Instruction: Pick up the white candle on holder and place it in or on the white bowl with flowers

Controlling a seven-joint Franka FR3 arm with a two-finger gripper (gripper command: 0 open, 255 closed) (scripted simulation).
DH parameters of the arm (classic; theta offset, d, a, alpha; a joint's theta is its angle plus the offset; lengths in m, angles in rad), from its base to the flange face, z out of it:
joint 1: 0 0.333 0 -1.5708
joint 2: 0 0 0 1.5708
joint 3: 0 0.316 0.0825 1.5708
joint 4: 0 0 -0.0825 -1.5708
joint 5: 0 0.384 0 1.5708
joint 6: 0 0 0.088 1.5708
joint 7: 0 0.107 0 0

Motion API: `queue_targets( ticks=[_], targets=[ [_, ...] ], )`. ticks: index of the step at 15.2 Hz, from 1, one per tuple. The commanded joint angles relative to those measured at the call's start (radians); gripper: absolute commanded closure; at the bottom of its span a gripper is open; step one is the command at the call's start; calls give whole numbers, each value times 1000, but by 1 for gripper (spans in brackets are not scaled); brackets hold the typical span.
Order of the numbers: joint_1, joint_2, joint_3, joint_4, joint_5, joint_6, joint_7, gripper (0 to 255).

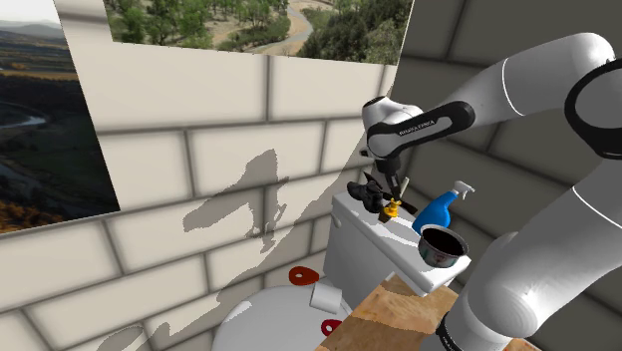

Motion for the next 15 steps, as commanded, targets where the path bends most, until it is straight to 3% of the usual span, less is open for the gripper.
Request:
queue_targets(
  ticks=[1,15],
  targets=[
    [0,-13,2,16,2,-27,-10,255],
    [6,-76,28,146,19,-212,-68,255]
  ],
)
